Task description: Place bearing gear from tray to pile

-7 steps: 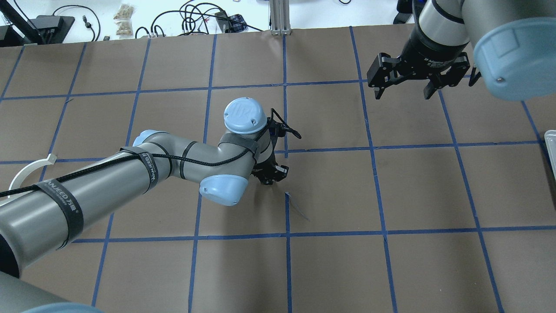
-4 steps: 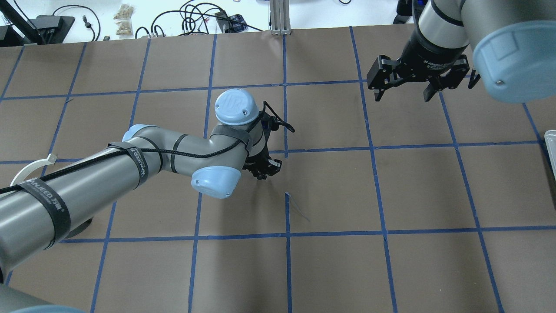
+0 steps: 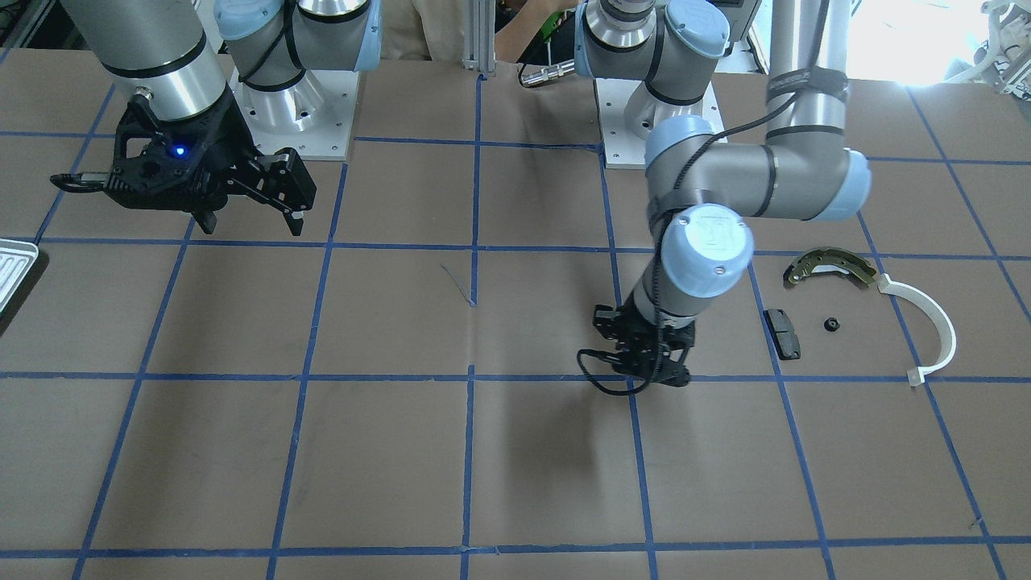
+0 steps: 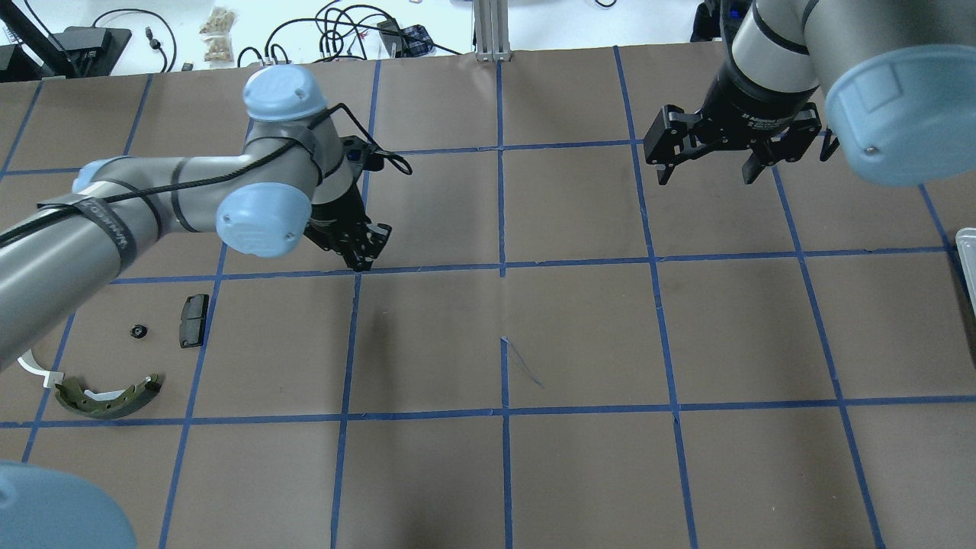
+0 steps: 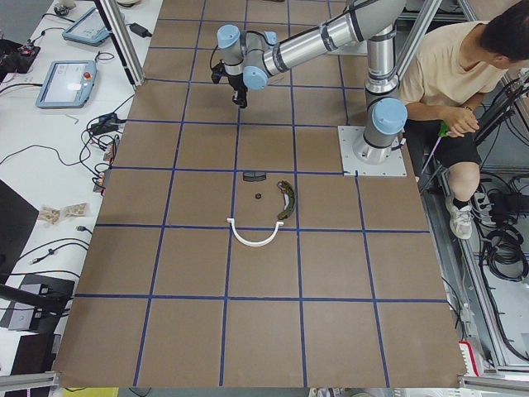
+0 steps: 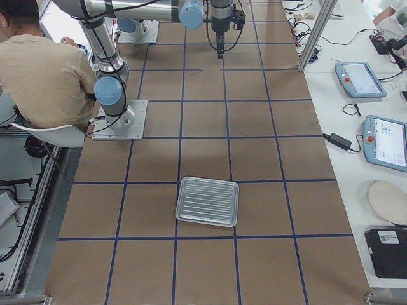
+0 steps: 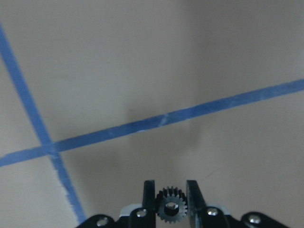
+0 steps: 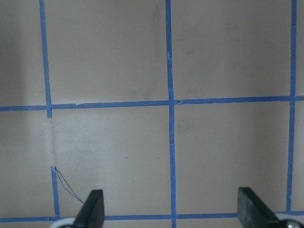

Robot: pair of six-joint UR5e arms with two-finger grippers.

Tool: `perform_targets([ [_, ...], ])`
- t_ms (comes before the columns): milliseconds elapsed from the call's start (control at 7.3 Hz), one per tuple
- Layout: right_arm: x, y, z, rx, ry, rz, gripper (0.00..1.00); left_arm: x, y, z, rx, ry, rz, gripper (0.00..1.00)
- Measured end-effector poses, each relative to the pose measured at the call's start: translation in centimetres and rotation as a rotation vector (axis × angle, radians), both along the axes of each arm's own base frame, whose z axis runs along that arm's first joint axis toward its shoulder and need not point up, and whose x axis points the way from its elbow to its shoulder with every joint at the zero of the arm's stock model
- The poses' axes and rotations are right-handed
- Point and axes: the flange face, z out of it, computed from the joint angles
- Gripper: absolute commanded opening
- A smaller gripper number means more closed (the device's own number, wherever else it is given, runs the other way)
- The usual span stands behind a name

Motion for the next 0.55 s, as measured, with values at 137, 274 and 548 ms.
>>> perform_targets([
  [137, 0.0, 0.0, 0.0, 0.0, 0.0, 0.001, 1.0, 5.2, -0.5, 0.4, 0.015, -0.014, -0.008, 0.0],
  [274, 0.0, 0.0, 0.0, 0.0, -0.001, 0.001, 1.0, 11.2, -0.4, 0.1, 0.037, -0.029, 0.021, 0.0],
  [548, 0.0, 0.0, 0.0, 0.0, -0.001, 0.001, 1.0, 22.9, 1.0, -1.2, 0.062, -0.017, 0.093, 0.0],
])
